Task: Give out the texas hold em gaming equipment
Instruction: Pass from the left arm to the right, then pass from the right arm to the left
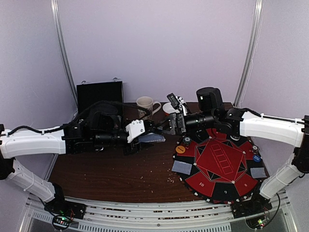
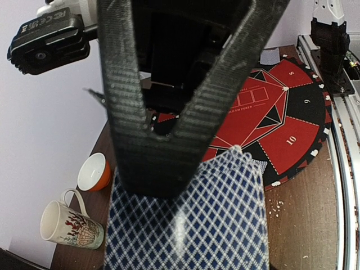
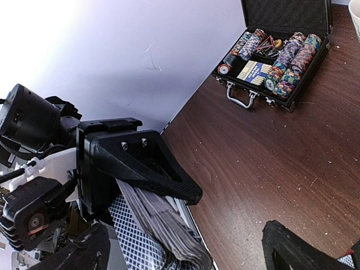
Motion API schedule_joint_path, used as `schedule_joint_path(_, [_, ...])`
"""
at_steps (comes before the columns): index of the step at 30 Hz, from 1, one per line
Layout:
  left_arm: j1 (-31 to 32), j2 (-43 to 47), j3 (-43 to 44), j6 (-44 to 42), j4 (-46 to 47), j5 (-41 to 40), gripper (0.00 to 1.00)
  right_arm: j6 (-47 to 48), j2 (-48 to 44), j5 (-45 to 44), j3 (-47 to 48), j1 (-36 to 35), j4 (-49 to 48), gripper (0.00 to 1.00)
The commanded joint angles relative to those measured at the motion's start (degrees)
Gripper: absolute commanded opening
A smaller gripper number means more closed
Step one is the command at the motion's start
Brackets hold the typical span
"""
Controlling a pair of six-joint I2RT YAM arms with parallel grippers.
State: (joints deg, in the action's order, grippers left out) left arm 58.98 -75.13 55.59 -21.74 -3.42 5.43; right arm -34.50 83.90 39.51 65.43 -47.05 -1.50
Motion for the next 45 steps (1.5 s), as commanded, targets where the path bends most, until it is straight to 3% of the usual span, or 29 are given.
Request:
schedule_joint_path(1, [0.3,1.7,-0.4,-0.6,3.9,2.4,0.49,0.6,1.3,0.1,0.5,-1.1,-3.0,0.93])
schedule_joint_path(12, [0.3,1.3,-0.2,-0.4,4.0,0.7,0.49,-2.4,3.9,4.4,0.5,-2.5,-8.5,0.54])
schedule_joint_path(15, [0.3,0.8,0.0,-0.4,3.5,0.2,0.49,-2.6,4.0,5.4,0.3,-2.7,-9.1,0.3])
schedule_joint_path(17, [0.3,0.3,0.4,-0.6,2.9,0.0,0.49,-2.5,3.8,5.4,0.4,-2.9,-8.8,0.04])
schedule_joint_path(18, [0.3,-0.1,0.7,-0.9,1.8,0.2,0.51,-1.9,3.5,5.3,0.5,-2.9,-8.1,0.0])
schedule_joint_path(21, [0.3,-1.5,2.2,-1.8,-1.2,0.4,0.67,-0.9,2.7,4.9,0.6,-3.1,-6.6,0.0])
schedule_joint_path(23, [0.3,-2.2,3.2,-2.3,-2.9,0.2,0.73,-0.8,2.0,4.9,0.3,-3.2,-6.3,0.0])
schedule_joint_path(37, [0.3,-1.0,2.7,-1.7,-1.0,1.4,0.83,0.2,4.8,4.0,3.0,-5.7,-4.0,0.0])
schedule_joint_path(39, [0.3,-0.4,2.0,-1.9,-0.4,1.2,0.7,0.4,4.5,3.0,2.9,-5.6,-4.2,0.0])
schedule_joint_path(41, [0.3,-0.2,1.9,-2.0,-0.4,0.7,0.47,0.5,3.9,1.8,2.7,-5.7,-4.3,0.01])
schedule_joint_path(43, [0.3,-0.3,2.2,-2.0,-0.7,0.3,0.38,0.7,3.6,0.7,2.7,-5.7,-3.8,0.06])
schedule_joint_path(45, [0.3,-0.4,2.3,-1.9,-0.9,0.4,0.38,1.0,3.3,-0.8,2.9,-5.6,-1.9,0.14])
